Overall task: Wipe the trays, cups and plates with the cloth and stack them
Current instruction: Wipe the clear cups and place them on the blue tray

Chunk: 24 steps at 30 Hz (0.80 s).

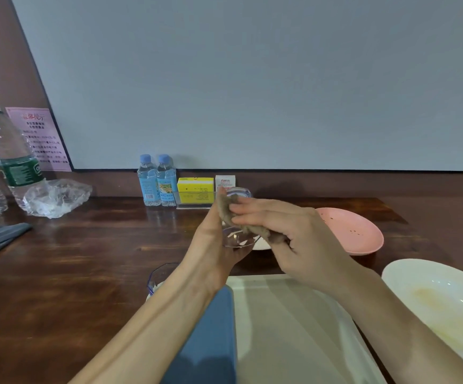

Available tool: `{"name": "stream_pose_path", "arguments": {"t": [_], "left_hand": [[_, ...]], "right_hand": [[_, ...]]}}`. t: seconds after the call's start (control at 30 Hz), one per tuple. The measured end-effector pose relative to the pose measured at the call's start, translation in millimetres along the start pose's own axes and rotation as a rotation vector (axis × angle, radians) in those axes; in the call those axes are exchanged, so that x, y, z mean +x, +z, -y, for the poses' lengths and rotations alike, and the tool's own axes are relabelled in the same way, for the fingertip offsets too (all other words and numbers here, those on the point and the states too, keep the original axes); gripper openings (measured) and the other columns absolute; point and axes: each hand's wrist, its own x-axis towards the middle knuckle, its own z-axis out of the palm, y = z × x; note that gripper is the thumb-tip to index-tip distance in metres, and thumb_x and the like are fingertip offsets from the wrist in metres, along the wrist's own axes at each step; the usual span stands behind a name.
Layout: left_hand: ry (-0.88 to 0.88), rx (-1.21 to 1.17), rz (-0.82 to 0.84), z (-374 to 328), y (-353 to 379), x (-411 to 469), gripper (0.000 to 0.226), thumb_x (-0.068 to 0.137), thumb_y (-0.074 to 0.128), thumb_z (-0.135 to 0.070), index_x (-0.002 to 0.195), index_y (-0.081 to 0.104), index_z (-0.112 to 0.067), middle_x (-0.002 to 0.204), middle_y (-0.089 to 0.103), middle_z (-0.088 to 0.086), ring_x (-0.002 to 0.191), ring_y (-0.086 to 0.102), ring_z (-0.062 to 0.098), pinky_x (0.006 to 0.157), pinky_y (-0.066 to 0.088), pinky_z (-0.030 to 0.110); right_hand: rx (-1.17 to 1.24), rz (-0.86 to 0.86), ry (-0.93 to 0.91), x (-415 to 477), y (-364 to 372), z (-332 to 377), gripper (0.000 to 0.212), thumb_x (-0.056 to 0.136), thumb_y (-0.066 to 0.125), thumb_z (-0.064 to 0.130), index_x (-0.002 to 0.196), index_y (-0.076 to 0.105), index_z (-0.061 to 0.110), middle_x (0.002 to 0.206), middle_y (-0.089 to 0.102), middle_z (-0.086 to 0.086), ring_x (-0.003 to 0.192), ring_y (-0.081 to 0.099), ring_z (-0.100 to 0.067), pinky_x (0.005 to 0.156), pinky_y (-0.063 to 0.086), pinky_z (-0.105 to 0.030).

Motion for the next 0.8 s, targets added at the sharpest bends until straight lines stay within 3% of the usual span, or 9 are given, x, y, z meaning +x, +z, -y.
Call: {"name": "stream_pose_path", "arguments": {"t": [0.1,0.17,0.3,0.47,0.63,0.7,0.8], "left_hand": [[-0.012,0.060,-0.025,5,9,-3,0.055,0.093,0.067,-0.067,0.114,0.070,-0.017,0.099,0.074,0.007,0.078,0.074,0.020,0.074,0.058,0.035],[-0.038,0.065,-0.027,6,13,-1,0.054,0.095,0.069,-0.063,0.121,0.066,-0.016,0.101,0.072,0.010,0.076,0.073,0.023,0.069,0.058,0.034],[-0.046,0.036,0.027,0,9,-2,0.040,0.096,0.069,-0.056,0.112,0.071,-0.020,0.102,0.071,0.006,0.082,0.070,0.021,0.075,0.056,0.035],[-0.081,-0.058,0.008,-10,0,-4,0.040,0.099,0.063,-0.061,0.113,0.067,-0.023,0.099,0.069,0.002,0.090,0.066,0.018,0.096,0.046,0.039],[-0.072,-0.006,0.073,-6,13,-10,0.038,0.099,0.065,-0.054,0.096,0.075,-0.017,0.085,0.070,0.005,0.074,0.066,0.020,0.076,0.054,0.036],[-0.108,0.011,0.067,-4,14,-10,0.047,0.095,0.067,-0.057,0.097,0.073,-0.010,0.088,0.071,0.010,0.074,0.067,0.021,0.073,0.055,0.035],[-0.118,-0.093,0.063,-9,8,-6,0.040,0.093,0.071,-0.056,0.092,0.072,-0.016,0.087,0.069,0.005,0.075,0.067,0.017,0.076,0.053,0.033]], "right_hand": [[0.008,-0.099,0.034,3,-5,-11,0.058,0.083,0.059,-0.029,0.121,0.078,0.009,0.137,0.070,0.002,0.138,0.058,-0.011,0.113,0.050,-0.042],[-0.024,-0.175,0.049,3,-7,-15,0.056,0.084,0.059,-0.028,0.120,0.078,0.009,0.135,0.071,0.003,0.139,0.057,-0.014,0.112,0.050,-0.043],[-0.096,-0.225,0.049,5,4,-5,0.054,0.084,0.059,-0.022,0.120,0.079,0.012,0.131,0.072,0.007,0.131,0.059,-0.017,0.108,0.051,-0.040],[-0.032,-0.108,-0.065,2,6,6,0.046,0.087,0.057,-0.018,0.116,0.080,0.010,0.128,0.073,0.006,0.120,0.063,-0.020,0.101,0.052,-0.036],[-0.069,-0.236,0.012,3,-4,-6,0.051,0.084,0.063,-0.027,0.116,0.079,0.008,0.128,0.073,0.003,0.124,0.063,-0.022,0.103,0.052,-0.040],[-0.107,-0.289,0.052,5,-8,-9,0.050,0.084,0.066,-0.026,0.117,0.079,0.009,0.128,0.073,0.004,0.124,0.063,-0.021,0.104,0.052,-0.041],[-0.093,-0.204,-0.003,3,-4,3,0.046,0.086,0.061,-0.022,0.115,0.079,0.010,0.126,0.074,0.005,0.118,0.063,-0.021,0.101,0.051,-0.035]]}}
